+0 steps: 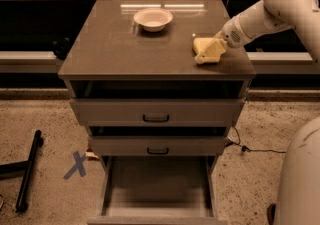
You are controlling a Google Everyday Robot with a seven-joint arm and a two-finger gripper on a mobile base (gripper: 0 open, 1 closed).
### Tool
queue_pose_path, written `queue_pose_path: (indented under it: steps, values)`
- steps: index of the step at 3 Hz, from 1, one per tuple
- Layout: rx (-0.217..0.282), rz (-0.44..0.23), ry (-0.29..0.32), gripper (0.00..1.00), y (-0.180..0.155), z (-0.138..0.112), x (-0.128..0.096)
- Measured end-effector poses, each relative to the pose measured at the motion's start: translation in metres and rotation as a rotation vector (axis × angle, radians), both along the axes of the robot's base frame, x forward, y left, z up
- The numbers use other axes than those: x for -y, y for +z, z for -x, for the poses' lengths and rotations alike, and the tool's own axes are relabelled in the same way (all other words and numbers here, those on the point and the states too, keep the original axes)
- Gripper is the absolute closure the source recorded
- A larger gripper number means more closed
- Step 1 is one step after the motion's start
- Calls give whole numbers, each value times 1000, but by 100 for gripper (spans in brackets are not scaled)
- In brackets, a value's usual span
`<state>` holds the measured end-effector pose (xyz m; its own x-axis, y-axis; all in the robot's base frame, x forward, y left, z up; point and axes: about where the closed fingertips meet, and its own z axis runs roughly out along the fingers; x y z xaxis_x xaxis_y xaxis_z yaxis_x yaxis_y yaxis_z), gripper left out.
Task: Place sponge into bottom drawer
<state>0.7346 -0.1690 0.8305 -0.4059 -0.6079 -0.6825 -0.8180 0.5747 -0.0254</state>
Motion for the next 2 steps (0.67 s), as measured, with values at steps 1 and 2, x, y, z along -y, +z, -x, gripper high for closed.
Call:
queue_pose_path:
  steps: [1, 2]
  values:
    - [7, 1, 11, 49, 4, 1, -4]
    - [15, -10, 32, 72, 6, 7, -14]
